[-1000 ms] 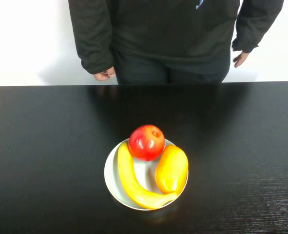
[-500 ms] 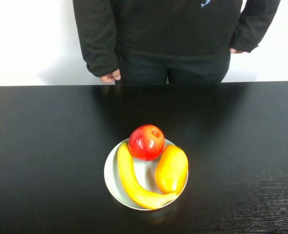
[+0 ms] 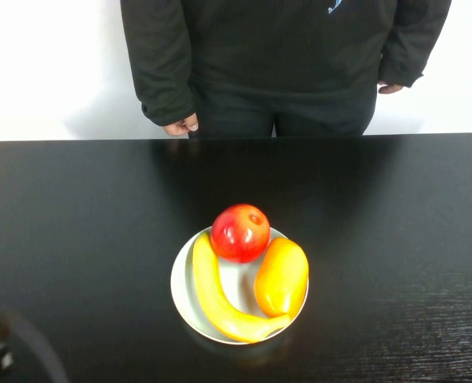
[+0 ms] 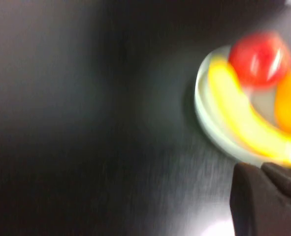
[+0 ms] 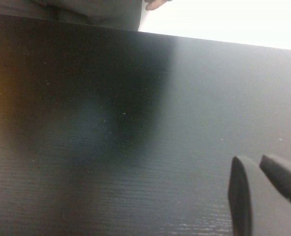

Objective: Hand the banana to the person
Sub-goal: Pick up the banana, then hand the grabbed banana to the person

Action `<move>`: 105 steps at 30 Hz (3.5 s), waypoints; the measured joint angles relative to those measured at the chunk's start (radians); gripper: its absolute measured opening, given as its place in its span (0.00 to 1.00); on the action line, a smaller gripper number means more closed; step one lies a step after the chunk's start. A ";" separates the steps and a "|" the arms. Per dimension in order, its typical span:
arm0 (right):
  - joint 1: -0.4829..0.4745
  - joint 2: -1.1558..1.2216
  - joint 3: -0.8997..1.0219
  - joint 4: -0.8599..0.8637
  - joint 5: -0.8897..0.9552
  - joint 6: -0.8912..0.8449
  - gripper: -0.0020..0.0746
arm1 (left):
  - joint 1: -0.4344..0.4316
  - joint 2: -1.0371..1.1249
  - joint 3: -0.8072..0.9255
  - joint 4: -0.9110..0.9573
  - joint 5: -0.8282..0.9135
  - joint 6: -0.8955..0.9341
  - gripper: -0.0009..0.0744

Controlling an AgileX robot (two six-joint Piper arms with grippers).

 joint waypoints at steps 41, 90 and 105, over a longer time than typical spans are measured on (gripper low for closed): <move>0.000 0.000 0.000 0.000 0.000 0.000 0.02 | -0.398 1.364 -0.699 -0.038 0.036 -0.222 0.70; 0.000 0.000 0.000 0.000 0.000 0.000 0.02 | -0.402 1.364 -0.707 0.085 0.009 -0.316 0.39; 0.000 0.000 0.000 0.000 0.000 0.000 0.02 | -0.524 0.984 -0.850 0.332 0.402 0.179 0.39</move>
